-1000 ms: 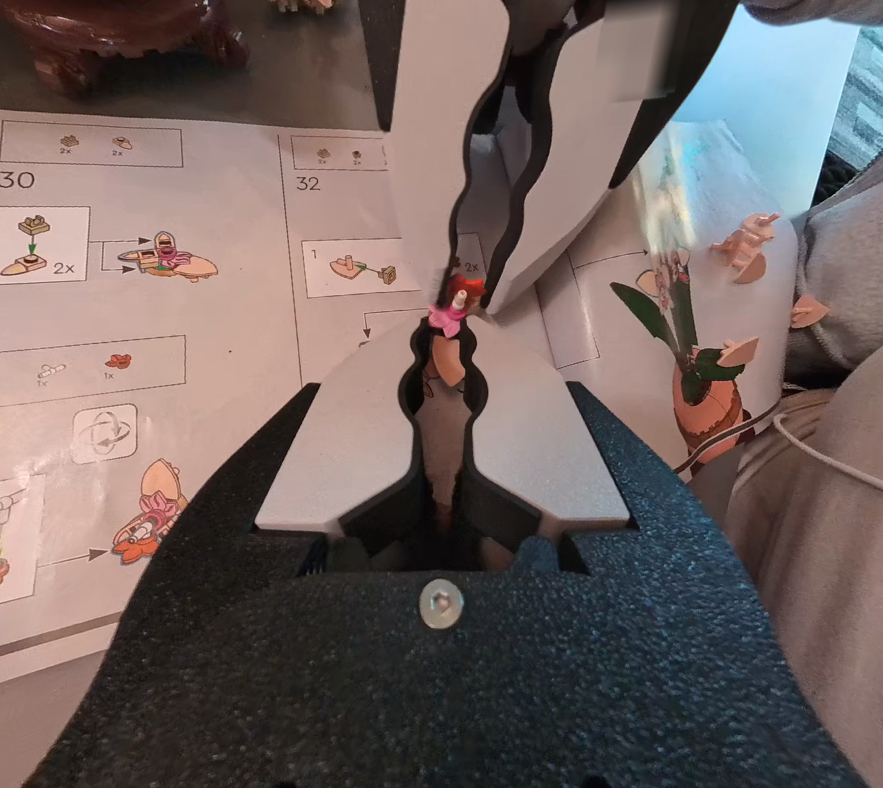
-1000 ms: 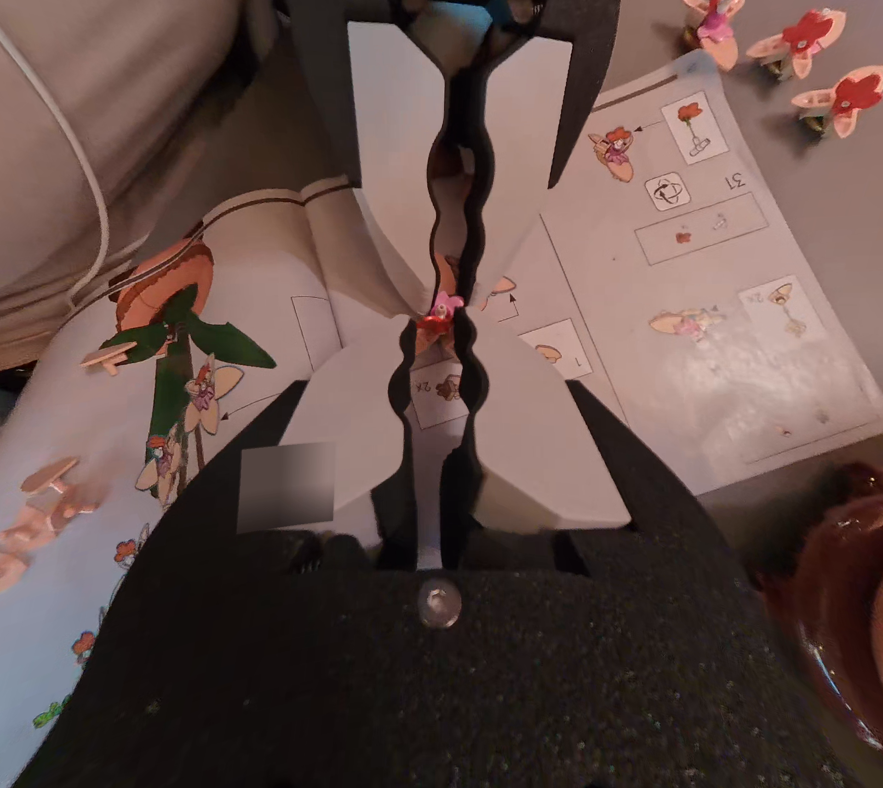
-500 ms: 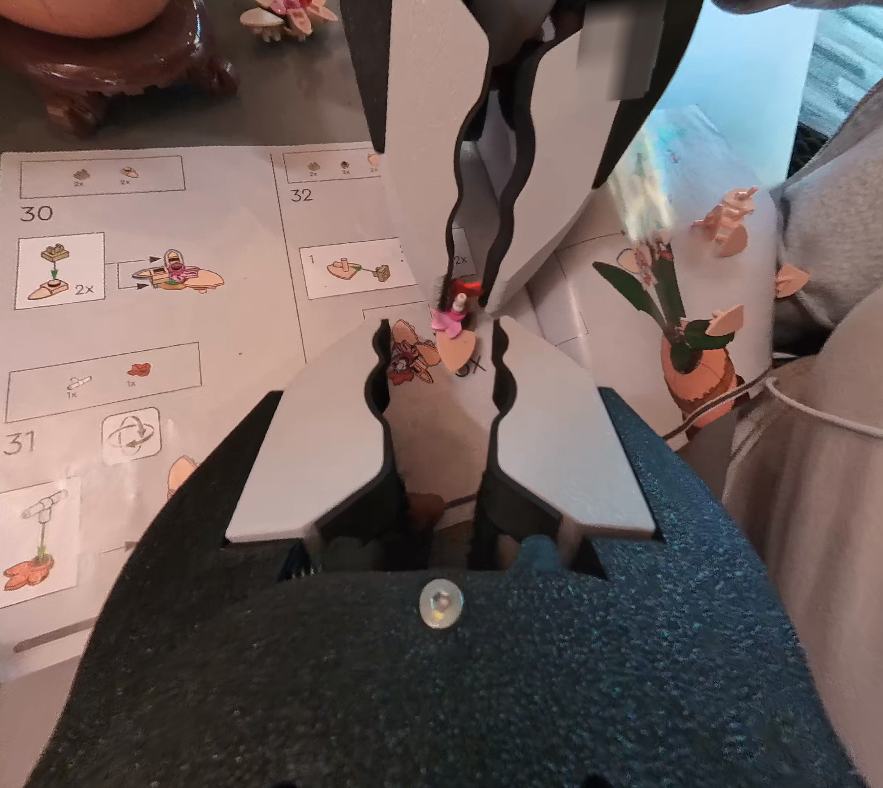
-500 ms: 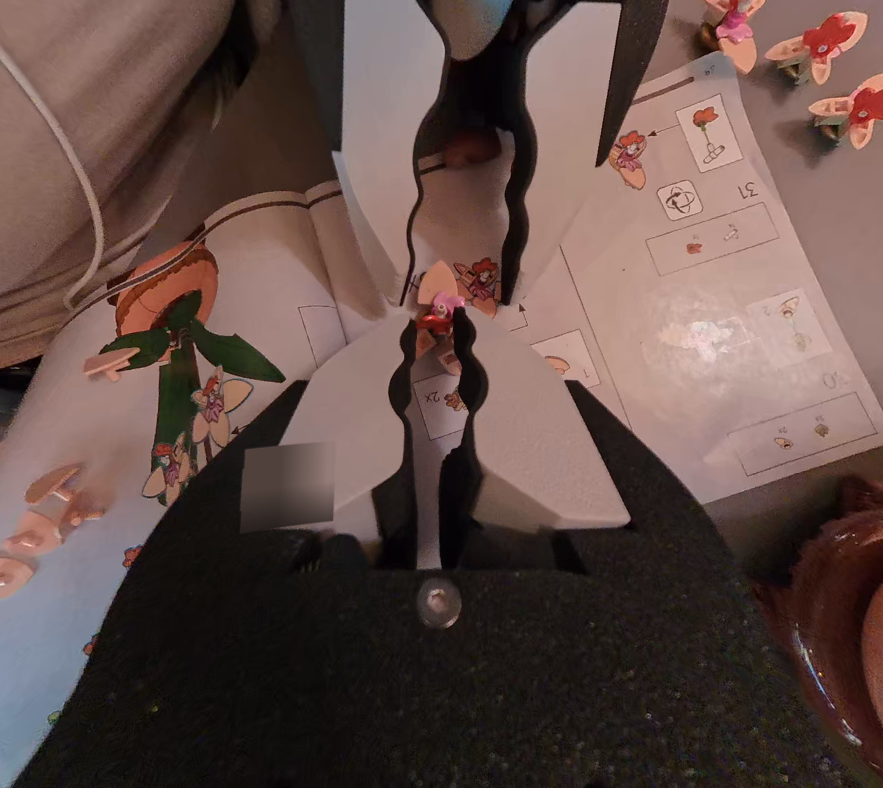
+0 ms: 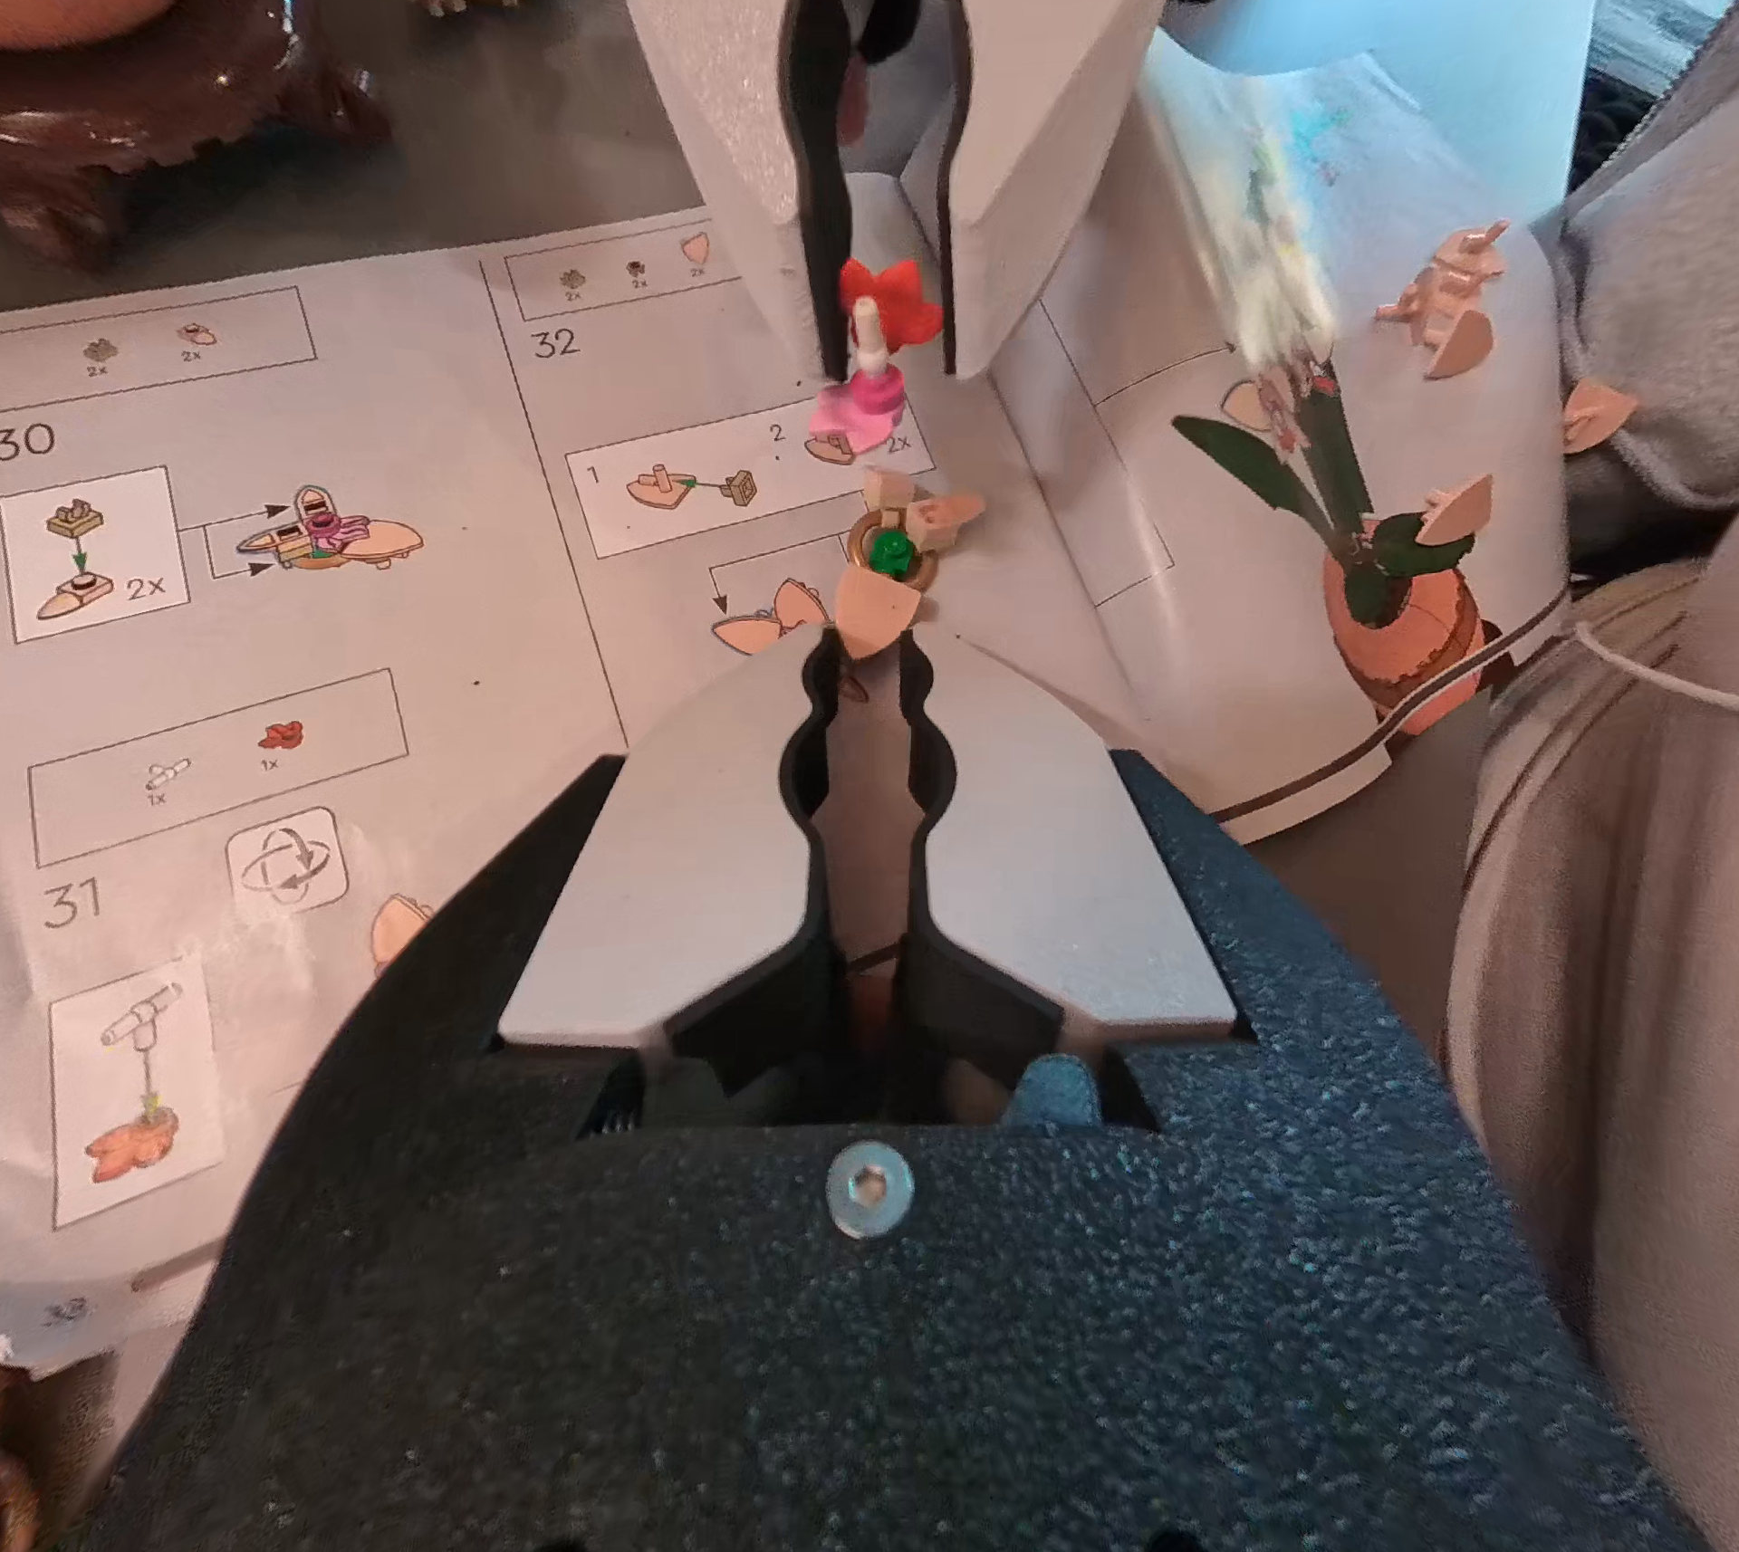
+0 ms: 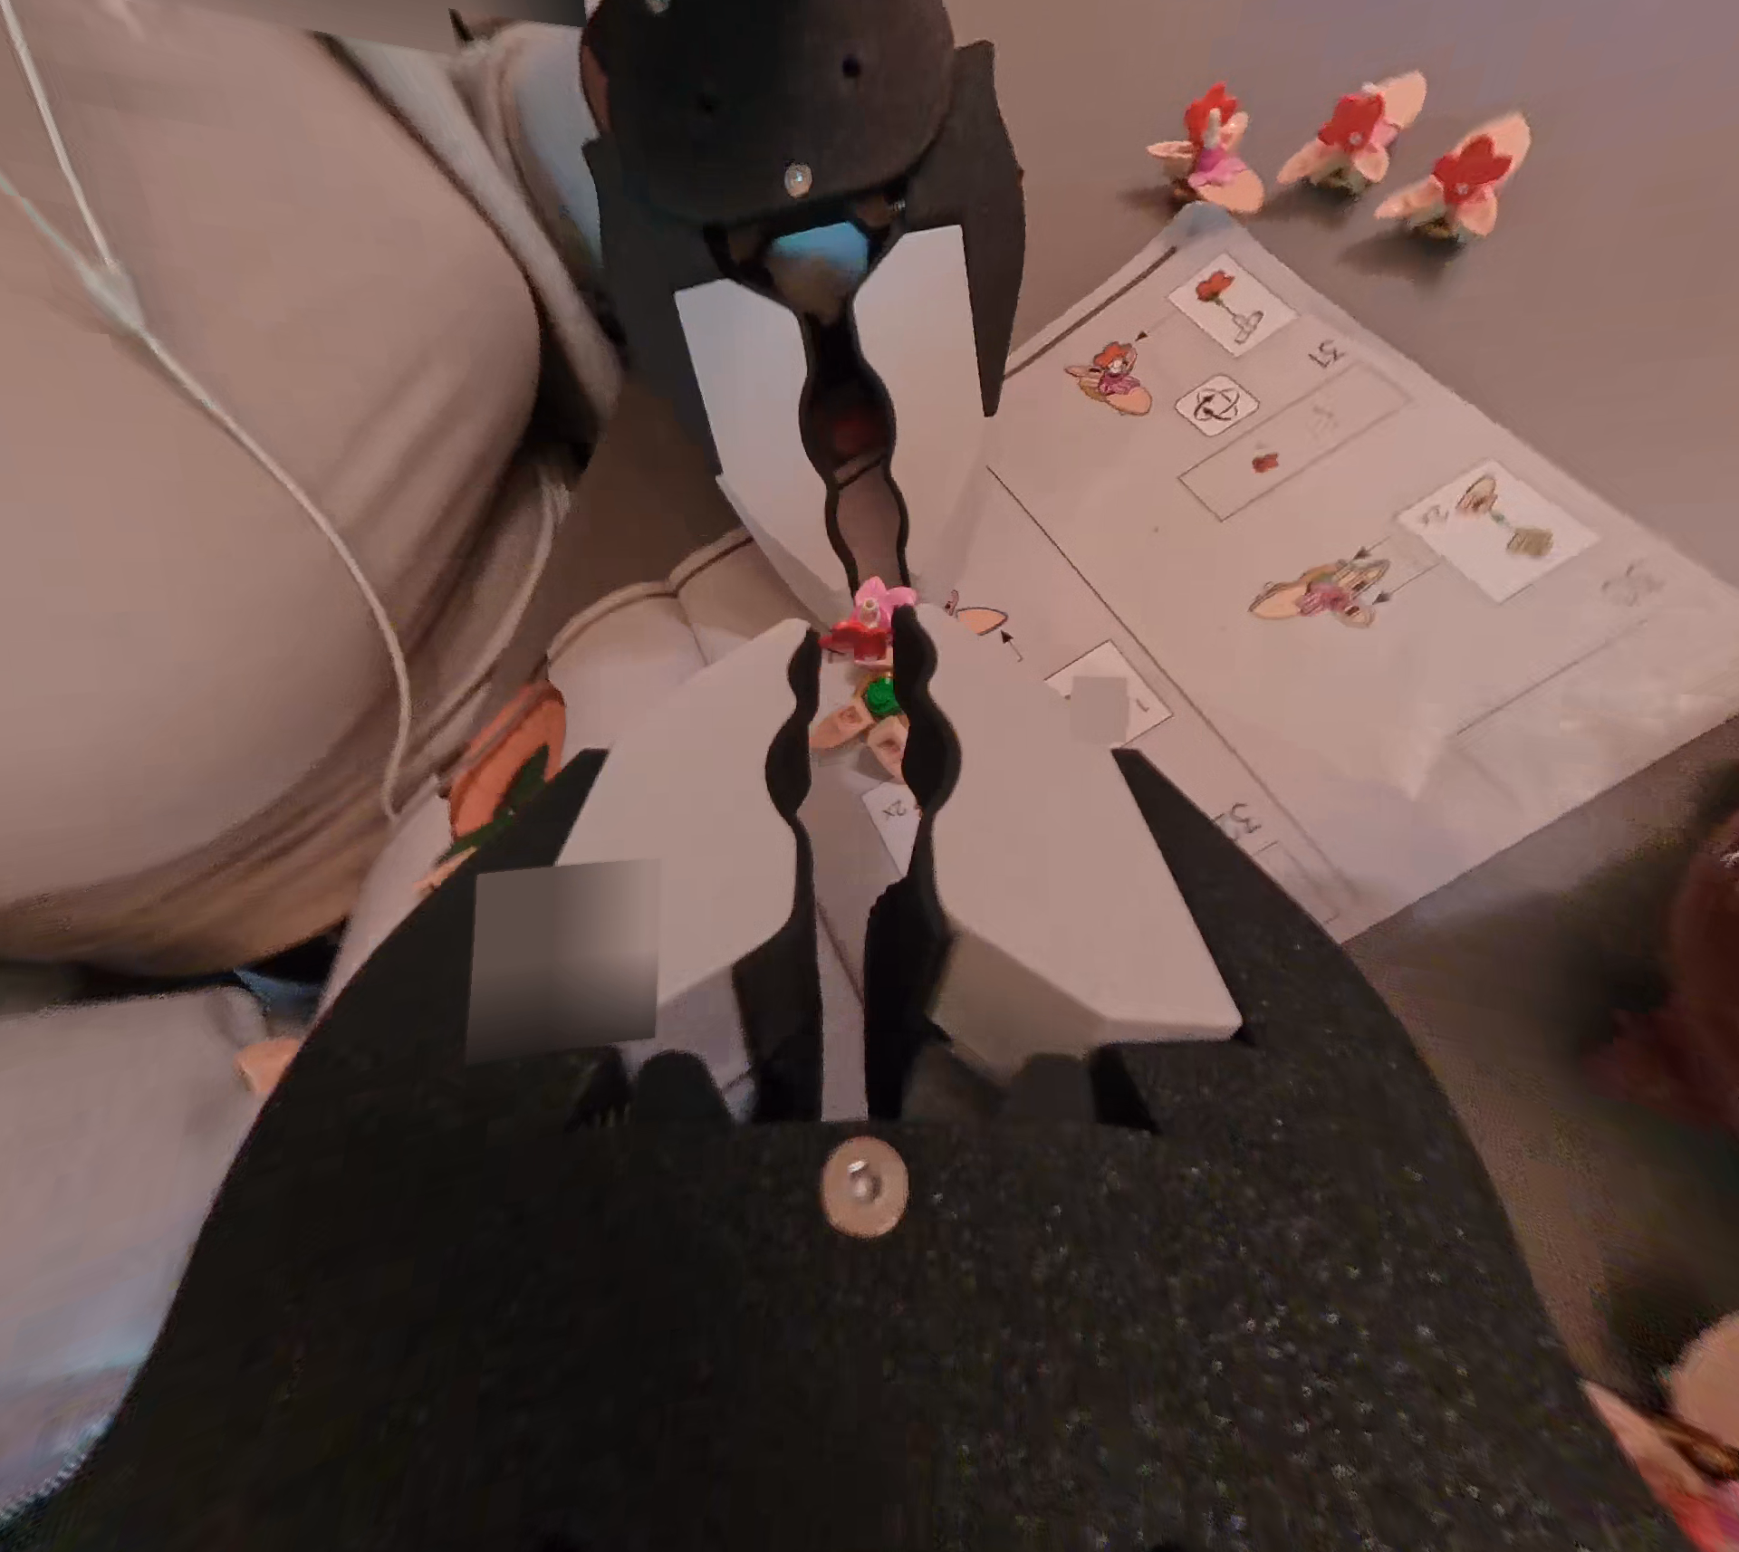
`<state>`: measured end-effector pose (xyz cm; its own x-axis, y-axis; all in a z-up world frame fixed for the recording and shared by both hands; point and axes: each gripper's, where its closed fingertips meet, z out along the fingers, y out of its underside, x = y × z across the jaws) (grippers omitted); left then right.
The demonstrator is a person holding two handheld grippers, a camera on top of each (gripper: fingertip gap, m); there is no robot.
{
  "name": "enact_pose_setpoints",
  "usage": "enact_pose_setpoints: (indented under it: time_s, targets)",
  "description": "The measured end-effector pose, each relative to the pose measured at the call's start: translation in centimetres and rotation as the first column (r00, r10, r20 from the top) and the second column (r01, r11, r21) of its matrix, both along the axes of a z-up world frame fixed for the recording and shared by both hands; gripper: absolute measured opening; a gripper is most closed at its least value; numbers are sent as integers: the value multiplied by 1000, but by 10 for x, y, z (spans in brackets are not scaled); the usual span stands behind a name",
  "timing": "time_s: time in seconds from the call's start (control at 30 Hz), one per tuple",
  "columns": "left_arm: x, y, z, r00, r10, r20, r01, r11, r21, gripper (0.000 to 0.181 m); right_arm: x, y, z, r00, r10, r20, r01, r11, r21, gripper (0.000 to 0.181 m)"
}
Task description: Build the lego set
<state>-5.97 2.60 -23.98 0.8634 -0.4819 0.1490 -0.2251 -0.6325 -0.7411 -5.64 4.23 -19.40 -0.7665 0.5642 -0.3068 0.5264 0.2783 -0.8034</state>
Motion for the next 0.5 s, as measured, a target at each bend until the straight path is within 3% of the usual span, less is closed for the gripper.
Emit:
enact_pose_setpoints:
  time_s: [0.3,0.43,0.5]
  targets:
    - [-8,0,19,985,-12,174,3,999,50,13,-5,4,21,965,-158,208,227,901,-369,15]
    - [-14,-7,21,980,-8,199,-2,999,50,13,-3,7,30,976,-162,145,200,928,-314,15]
    - [-13,-10,19,982,-18,189,10,999,44,13,2,1,24,988,-139,71,150,973,-178,15]
